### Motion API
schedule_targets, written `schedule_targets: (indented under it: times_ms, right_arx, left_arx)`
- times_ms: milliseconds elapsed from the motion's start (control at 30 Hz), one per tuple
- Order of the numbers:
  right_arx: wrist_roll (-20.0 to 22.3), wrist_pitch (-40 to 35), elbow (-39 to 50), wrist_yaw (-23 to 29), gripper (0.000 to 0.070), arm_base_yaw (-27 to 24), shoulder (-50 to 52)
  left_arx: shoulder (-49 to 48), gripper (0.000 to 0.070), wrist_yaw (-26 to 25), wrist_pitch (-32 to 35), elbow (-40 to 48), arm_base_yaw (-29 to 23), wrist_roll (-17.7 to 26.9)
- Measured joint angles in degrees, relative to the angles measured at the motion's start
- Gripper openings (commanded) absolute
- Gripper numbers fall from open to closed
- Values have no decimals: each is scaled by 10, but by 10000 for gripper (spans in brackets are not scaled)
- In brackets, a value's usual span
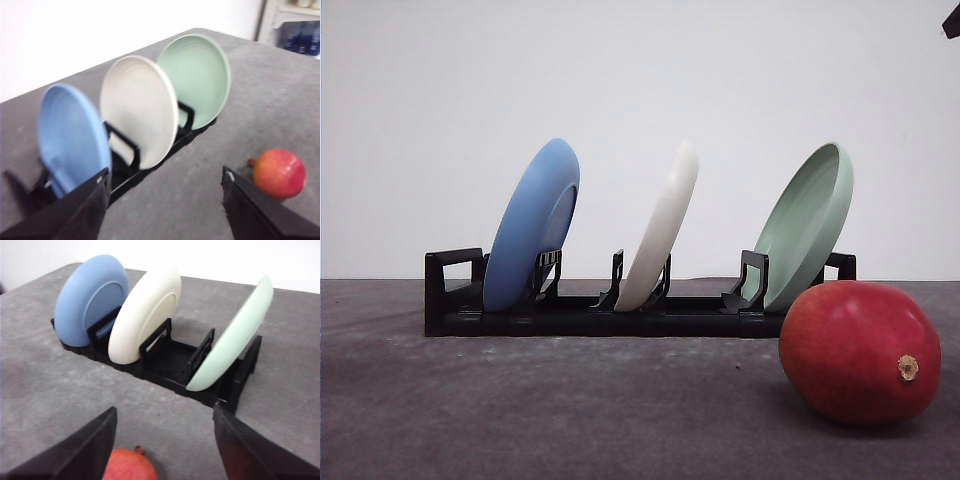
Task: Place pomegranate in white plate
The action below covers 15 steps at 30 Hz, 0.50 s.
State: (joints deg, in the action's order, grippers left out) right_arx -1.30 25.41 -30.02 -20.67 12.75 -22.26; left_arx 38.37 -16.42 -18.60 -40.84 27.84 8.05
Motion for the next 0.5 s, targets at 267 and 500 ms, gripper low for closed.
schedule_targets:
  times_ms: [267, 500]
  right_arx:
    - [0, 0, 0, -17, 387, 0, 0]
    - [0, 0, 0, -17, 387, 0, 0]
  left_arx:
    - [140, 387, 33, 142, 0, 73, -2]
    - [282, 388, 99, 302, -3, 121, -8]
